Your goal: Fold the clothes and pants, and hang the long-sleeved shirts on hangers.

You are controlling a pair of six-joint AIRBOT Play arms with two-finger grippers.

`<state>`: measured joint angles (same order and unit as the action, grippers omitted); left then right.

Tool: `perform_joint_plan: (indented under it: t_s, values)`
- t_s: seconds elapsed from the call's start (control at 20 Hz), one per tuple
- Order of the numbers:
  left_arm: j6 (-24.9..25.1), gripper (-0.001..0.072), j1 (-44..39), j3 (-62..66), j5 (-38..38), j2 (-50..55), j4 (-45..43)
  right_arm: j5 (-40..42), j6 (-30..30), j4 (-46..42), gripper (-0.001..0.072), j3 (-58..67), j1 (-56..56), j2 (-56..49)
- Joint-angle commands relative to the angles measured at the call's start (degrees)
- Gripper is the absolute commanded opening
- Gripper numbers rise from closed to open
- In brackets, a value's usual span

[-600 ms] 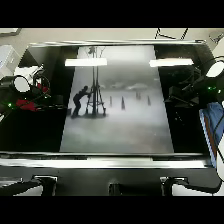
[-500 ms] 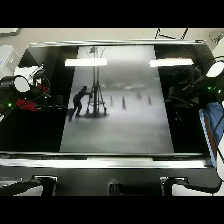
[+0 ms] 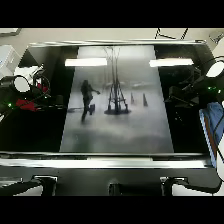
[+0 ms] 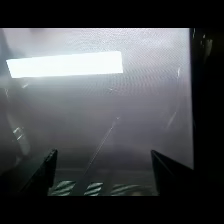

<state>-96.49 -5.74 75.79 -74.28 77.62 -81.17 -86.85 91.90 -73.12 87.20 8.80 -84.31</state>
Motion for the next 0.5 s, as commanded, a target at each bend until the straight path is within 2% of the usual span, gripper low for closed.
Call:
perform_joint_plan:
  t_s: [0.0,0.35,0.45]
  values:
    - [0.0,0.0701,-0.04,-0.02,0.0,-0.04,0.0,2.21,0.02,0.26,0.0671,-0.02,-0.07,-0.04]
    - [-0.17,0.0701,-0.04,-0.11,14.23,0.02,0.2,14.1,0.17,-1.31,0.0671,-0.02,-0.07,-0.04]
    - [-0.22,0.07,-0.2,-0.11,21.4,0.17,1.01,18.23,0.17,-1.53,0.0671,-0.02,-0.07,-0.04]
